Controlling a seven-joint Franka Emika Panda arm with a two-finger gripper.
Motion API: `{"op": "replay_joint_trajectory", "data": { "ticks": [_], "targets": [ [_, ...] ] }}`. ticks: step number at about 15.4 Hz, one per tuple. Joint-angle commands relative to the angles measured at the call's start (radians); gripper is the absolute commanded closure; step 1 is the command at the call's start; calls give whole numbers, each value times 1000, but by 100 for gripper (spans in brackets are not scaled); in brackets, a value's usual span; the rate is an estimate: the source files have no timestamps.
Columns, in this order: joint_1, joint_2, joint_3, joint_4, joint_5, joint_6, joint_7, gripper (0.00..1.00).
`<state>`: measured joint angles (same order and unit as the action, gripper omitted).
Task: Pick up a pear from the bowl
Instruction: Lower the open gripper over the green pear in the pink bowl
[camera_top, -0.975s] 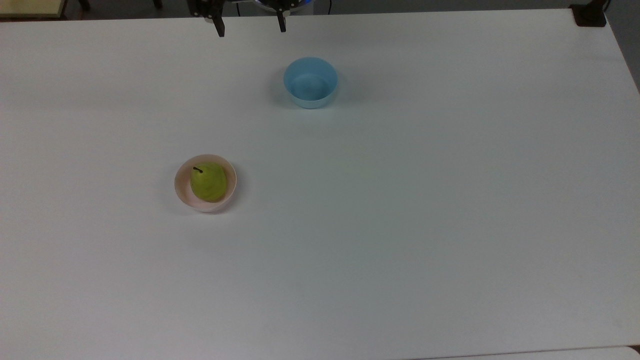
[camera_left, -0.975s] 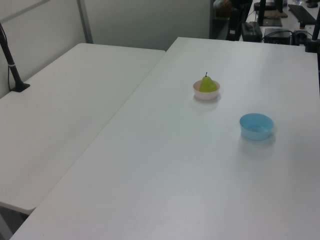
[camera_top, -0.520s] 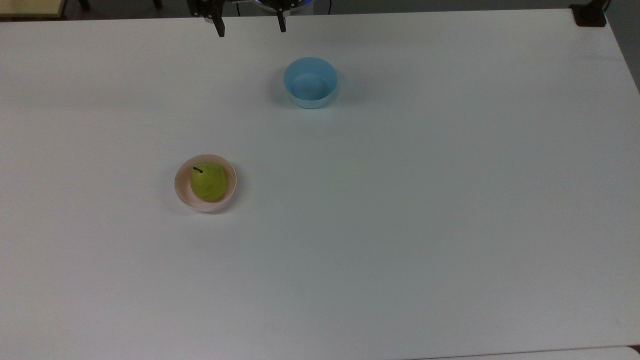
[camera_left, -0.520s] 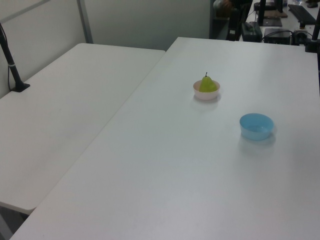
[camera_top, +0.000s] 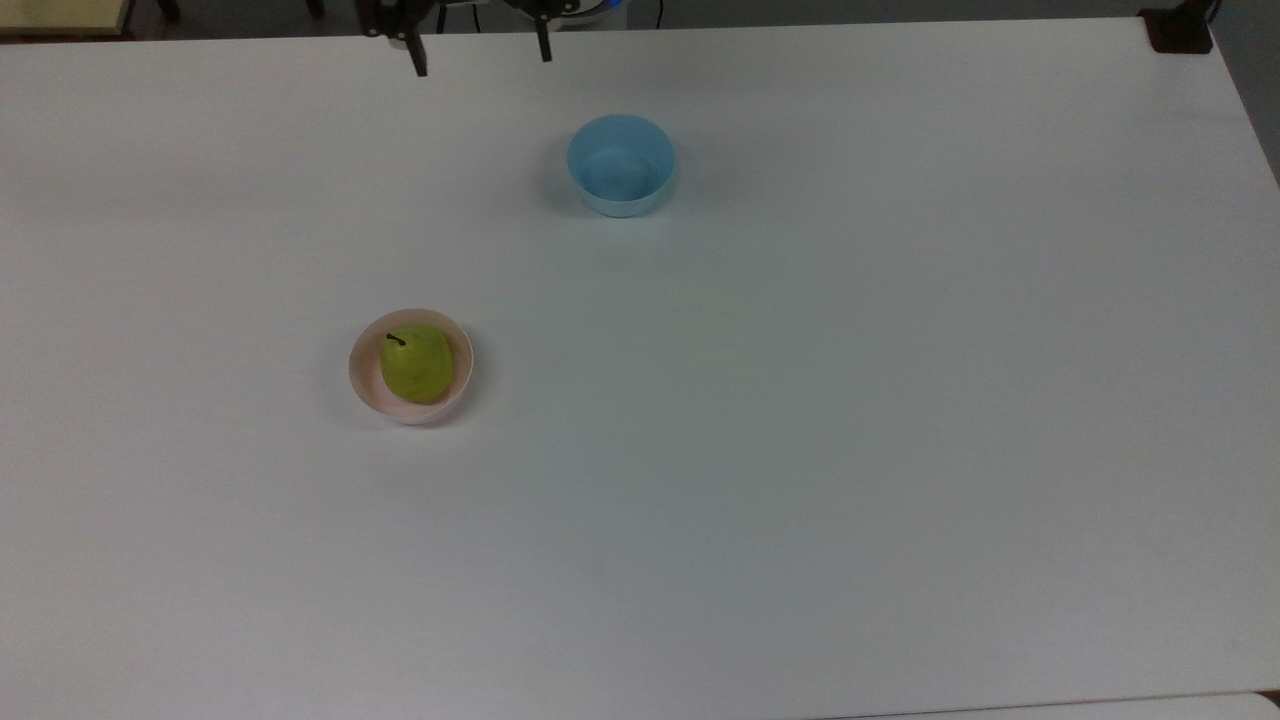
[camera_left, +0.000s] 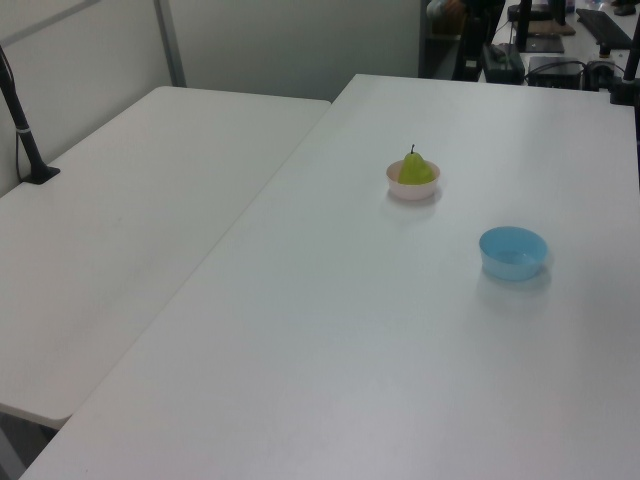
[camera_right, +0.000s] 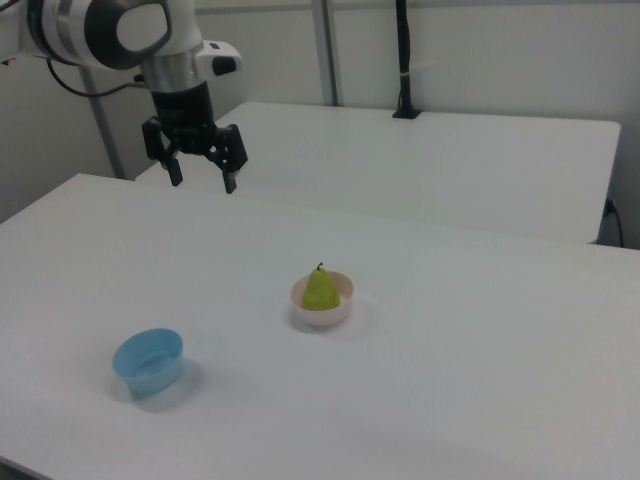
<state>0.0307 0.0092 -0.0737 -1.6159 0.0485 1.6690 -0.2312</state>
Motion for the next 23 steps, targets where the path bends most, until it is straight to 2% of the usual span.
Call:
{"op": "replay_joint_trajectory", "data": {
  "ticks": [1, 2, 3, 6, 11, 15, 23],
  "targets": [
    [-55, 47, -3, 0, -22, 28, -189, 0],
    [-86, 99, 0, 61, -21, 17, -191, 0],
    [-92, 125, 2, 80, -22, 14, -188, 0],
    [-121, 172, 2, 82, -76, 38, -198, 0],
    [-123, 310, -9, 59, -75, 288, -169, 2],
    [-111, 388, -9, 13, -65, 451, -42, 2],
    [-88, 451, -8, 11, -67, 483, -4, 3]
  ]
}}
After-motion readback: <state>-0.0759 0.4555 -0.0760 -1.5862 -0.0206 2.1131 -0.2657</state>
